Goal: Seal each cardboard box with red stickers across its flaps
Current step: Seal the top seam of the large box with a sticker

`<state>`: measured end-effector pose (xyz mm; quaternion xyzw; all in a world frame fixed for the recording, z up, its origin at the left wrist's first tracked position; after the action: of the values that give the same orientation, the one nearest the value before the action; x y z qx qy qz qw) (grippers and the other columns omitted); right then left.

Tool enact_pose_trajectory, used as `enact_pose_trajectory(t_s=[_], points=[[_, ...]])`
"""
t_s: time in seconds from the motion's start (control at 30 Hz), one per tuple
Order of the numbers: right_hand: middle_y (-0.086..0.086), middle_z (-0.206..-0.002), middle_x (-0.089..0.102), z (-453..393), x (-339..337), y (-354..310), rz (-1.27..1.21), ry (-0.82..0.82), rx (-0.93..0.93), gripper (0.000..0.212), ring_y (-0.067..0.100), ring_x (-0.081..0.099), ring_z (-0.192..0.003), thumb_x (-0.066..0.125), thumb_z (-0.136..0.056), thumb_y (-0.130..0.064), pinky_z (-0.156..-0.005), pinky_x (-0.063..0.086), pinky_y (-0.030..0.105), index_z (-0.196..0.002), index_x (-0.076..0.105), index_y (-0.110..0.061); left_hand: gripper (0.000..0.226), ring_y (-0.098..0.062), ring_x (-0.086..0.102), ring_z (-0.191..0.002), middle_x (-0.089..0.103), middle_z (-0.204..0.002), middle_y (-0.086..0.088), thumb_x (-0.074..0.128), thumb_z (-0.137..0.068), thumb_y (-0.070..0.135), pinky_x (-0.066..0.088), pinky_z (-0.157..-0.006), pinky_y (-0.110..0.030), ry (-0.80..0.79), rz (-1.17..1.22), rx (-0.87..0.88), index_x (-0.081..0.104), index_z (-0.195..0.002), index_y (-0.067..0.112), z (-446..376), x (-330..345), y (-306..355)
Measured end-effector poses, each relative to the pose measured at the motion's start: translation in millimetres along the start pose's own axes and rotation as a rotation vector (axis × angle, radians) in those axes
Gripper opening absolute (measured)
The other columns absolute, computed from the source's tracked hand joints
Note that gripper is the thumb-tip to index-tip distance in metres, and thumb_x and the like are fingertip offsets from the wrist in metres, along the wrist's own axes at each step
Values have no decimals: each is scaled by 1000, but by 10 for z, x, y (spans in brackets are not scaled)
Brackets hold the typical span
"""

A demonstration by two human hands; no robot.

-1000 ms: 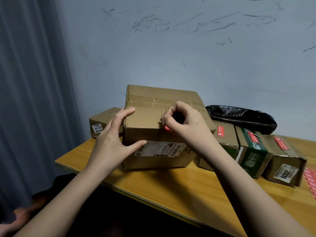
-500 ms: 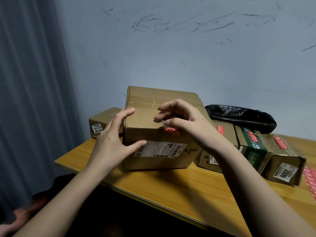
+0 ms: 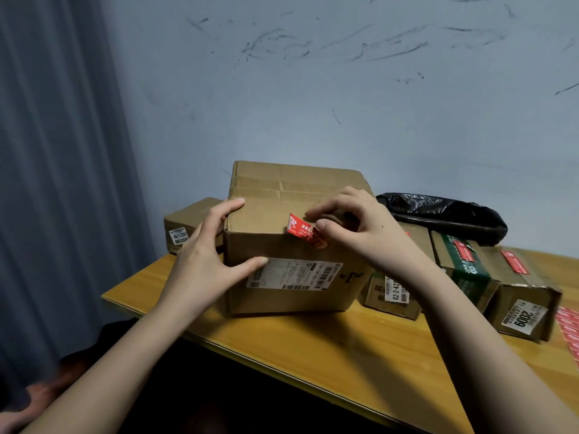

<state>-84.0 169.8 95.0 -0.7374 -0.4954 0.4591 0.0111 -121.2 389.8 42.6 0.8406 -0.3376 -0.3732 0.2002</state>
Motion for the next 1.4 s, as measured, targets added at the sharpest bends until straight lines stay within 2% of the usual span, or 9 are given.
enact_pose_trajectory(t_s=[0.13, 0.27, 0.47, 0.67, 0.8, 0.93, 1.07, 1.2, 1.4], points=[[-13, -104, 63, 11, 3, -19, 25, 18, -69, 9, 15, 52, -107, 66, -80, -43, -96, 40, 43, -89, 66, -43, 89, -13, 50, -117, 45, -132, 11, 83, -64, 38, 51, -95, -34, 2, -12, -3, 31, -135, 51, -1, 4, -20], [-12, -103, 64, 13, 33, -64, 10, 33, -93, 13, 14, 51, -104, 75, -80, -36, -94, 40, 43, -89, 66, -41, 89, -8, 47, -113, 42, -126, 18, 83, -64, 38, 48, -92, -28, 7, -14, 9, 31, -135, 51, -5, 7, -19], [-7, -101, 63, -53, 83, -140, 22, -7, -90, 9, 14, 50, -101, 74, -81, -33, -90, 41, 37, -83, 66, -33, 89, -16, 51, -120, 47, -138, 5, 83, -64, 38, 52, -96, -40, 6, -7, 5, 32, -135, 49, -5, -6, -17], [-6, -99, 64, -62, 62, -137, -13, -83, -130, 21, 17, 53, -102, 75, -80, -23, -91, 42, 37, -80, 62, -40, 88, -9, 46, -116, 45, -132, 12, 83, -64, 39, 50, -96, -36, -2, -1, 4, 29, -131, 55, -6, -31, -25], [-6, -94, 64, -48, 62, -119, -19, -54, -151, 13, 17, 53, -97, 75, -80, -17, -84, 41, 31, -81, 69, -29, 88, -11, 47, -118, 43, -128, 16, 82, -63, 41, 50, -97, -40, -7, 4, -9, 30, -132, 53, -6, -20, -29], [-8, -91, 63, -36, 50, -114, -13, -15, -174, 11, 17, 52, -95, 74, -81, -18, -80, 41, 29, -82, 71, -29, 87, -15, 48, -121, 45, -131, 12, 78, -60, 48, 52, -95, -42, -10, 20, -20, 30, -132, 54, -9, -24, -26], [-10, -90, 64, -34, 51, -111, -1, 4, -197, 8, 11, 51, -93, 69, -81, -24, -78, 38, 23, -82, 69, -32, 86, -9, 44, -116, 45, -131, 12, 80, -61, 45, 51, -96, -39, -5, 13, -20, 29, -131, 55, -25, -29, -20], [-9, -89, 66, -30, 62, -108, 7, 24, -221, 6, 13, 53, -92, 65, -80, -32, -79, 40, 24, -83, 70, -30, 87, -8, 46, -113, 45, -129, 13, 82, -63, 41, 52, -92, -35, -3, 11, -19, 31, -132, 53, -36, -26, -23], [-13, -89, 67, -21, 57, -113, -6, 12, -257, 14, 15, 56, -93, 59, -80, -38, -80, 43, 28, -83, 70, -31, 86, -9, 46, -113, 42, -124, 18, 83, -63, 40, 52, -94, -38, -10, 18, -17, 30, -129, 57, -47, -20, -41]])
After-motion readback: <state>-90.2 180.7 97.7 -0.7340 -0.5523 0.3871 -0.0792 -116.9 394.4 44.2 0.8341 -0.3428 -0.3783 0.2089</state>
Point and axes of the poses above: each hand's wrist, its own z-axis away from the middle knuckle, its own x-axis out of the palm, y = z × x, the point moved 5 cm from there along -z, towards the middle knuckle
